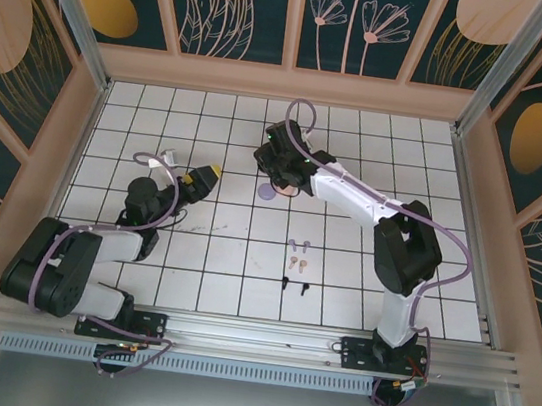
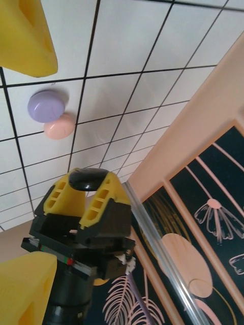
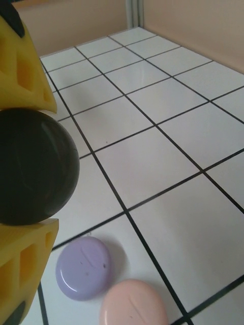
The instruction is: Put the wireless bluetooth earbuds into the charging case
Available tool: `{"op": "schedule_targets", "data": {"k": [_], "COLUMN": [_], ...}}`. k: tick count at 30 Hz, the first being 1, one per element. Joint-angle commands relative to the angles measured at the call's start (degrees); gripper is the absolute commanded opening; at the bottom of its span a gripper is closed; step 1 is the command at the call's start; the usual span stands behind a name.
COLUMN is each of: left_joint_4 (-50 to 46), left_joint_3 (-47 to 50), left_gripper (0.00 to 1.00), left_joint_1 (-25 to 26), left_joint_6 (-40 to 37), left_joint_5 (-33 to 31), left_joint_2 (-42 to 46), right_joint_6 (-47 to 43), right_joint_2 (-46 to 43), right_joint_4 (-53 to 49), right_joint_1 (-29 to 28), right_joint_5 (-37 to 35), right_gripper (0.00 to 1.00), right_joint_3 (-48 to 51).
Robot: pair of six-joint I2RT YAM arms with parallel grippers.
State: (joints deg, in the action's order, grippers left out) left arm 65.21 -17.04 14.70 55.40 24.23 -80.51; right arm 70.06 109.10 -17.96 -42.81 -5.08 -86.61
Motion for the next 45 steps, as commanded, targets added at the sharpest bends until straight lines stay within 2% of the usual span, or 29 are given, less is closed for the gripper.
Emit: {"op": "schedule_targets", "data": {"k": [1, 8, 18, 27, 41, 45], "left_joint_4": [5.6, 9.5, 11.4, 13.4, 15.4, 16.2], "left_joint_3": [-1.3, -4.5, -8.3, -10.1, -11.5, -11.7], "left_gripper": [0.85, 0.76, 0.67, 0.62, 0.57, 0.53], "left_joint_1": [2.3, 6.1, 8.7, 9.1, 9.1, 9.1], "left_joint_6": [-1.6, -1.7, -2.1, -2.0, -1.1, -0.7], "left_joint_5": [0.3, -0.5, -0.7, -1.7, -4.3, -5.0], "left_joint_2": [-3.0, -10.5, -16.0, -19.7, -21.1, -21.4], "right_joint_6": [4.6, 5.0, 4.7, 4.0, 4.0, 4.2], "right_joint_2": [-2.3, -1.5, -1.4, -0.5, 0.1, 0.1], "right_joint_4": [0.6, -0.7, 0.6, 0.8, 0.0, 0.1], "right_joint_1": [-1.9, -3.8, -4.3, -5.4, -6.8, -7.1], "right_joint_5": [-3.6, -4.8, -3.7, -2.9, -3.2, -3.2], "right_gripper": [0.42, 0.41, 0.41, 0.41, 0.41, 0.41], "right_joint_3": [-1.9, -2.9, -1.5, -3.1, -4.2, -4.3]}}
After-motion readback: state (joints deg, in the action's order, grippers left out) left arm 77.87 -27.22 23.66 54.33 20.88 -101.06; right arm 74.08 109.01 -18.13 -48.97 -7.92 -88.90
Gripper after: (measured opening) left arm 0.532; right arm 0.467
